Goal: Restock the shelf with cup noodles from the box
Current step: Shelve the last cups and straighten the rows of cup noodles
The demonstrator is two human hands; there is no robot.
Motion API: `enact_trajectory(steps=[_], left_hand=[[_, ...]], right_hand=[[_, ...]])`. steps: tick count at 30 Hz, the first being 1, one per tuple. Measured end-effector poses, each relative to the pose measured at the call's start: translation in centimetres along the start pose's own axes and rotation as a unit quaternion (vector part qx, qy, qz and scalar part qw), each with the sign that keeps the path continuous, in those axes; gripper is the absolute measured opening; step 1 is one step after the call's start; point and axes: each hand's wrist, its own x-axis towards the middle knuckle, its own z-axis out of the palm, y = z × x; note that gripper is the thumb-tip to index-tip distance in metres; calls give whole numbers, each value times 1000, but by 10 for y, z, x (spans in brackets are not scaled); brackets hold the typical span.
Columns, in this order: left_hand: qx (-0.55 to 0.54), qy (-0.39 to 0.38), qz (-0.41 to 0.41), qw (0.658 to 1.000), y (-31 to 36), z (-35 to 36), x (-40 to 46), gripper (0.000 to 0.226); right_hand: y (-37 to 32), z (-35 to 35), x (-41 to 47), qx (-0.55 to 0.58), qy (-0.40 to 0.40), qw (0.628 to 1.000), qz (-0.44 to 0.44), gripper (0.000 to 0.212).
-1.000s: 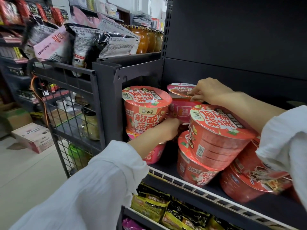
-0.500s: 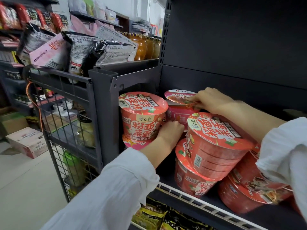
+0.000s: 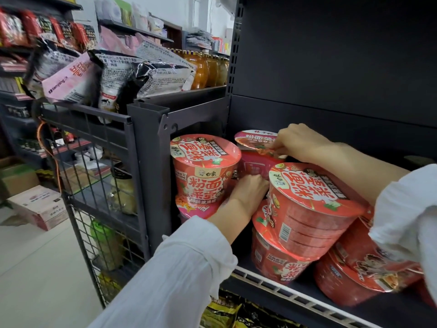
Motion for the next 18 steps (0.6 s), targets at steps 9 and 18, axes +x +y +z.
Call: enact_trajectory(steps=[9,18], left_hand=[[-52,-21,-16,998,-9,17,4,34],[-22,-41,-11,999,-13,16,0,35]], right_hand=[[2,-1,-3,141,-41,984,102,45],[-19,2,17,12,-42,999,-1,34]])
